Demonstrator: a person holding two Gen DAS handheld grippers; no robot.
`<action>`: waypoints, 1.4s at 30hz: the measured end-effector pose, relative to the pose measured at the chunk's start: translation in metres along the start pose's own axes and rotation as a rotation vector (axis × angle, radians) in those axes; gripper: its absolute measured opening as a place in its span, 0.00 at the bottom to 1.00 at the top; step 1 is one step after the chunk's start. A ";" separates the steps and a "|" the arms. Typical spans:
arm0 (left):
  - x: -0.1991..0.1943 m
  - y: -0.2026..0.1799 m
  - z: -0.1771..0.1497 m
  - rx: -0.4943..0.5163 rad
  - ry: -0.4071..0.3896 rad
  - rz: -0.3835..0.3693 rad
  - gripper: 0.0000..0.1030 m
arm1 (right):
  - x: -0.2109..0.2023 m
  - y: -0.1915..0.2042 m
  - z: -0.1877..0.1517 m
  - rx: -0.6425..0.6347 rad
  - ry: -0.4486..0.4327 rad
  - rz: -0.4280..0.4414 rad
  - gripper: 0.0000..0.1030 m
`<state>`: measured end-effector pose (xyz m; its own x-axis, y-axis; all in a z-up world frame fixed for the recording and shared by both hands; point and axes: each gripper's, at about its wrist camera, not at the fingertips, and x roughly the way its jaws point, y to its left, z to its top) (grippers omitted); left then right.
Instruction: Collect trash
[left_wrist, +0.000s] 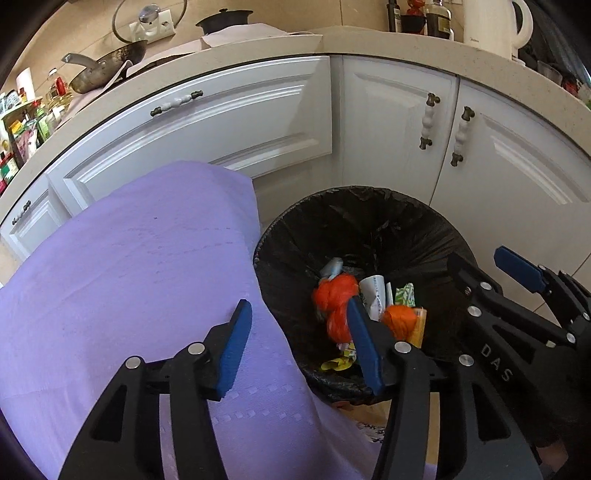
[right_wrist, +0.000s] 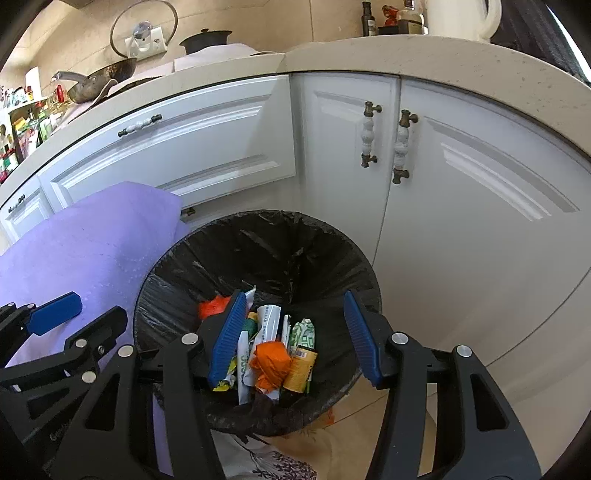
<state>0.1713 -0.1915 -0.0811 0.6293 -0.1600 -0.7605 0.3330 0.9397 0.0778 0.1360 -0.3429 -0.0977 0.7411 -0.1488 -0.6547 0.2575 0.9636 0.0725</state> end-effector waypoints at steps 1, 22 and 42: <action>-0.002 0.001 0.000 -0.005 -0.004 -0.001 0.53 | -0.002 -0.001 0.000 0.002 -0.001 -0.002 0.52; -0.092 0.041 -0.024 -0.067 -0.202 0.044 0.72 | -0.120 0.030 -0.007 -0.002 -0.140 -0.017 0.59; -0.167 0.076 -0.067 -0.092 -0.306 0.063 0.81 | -0.201 0.045 -0.035 -0.032 -0.221 -0.039 0.67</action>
<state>0.0449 -0.0730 0.0085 0.8333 -0.1716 -0.5255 0.2312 0.9717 0.0494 -0.0234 -0.2620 0.0113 0.8496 -0.2277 -0.4757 0.2716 0.9621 0.0245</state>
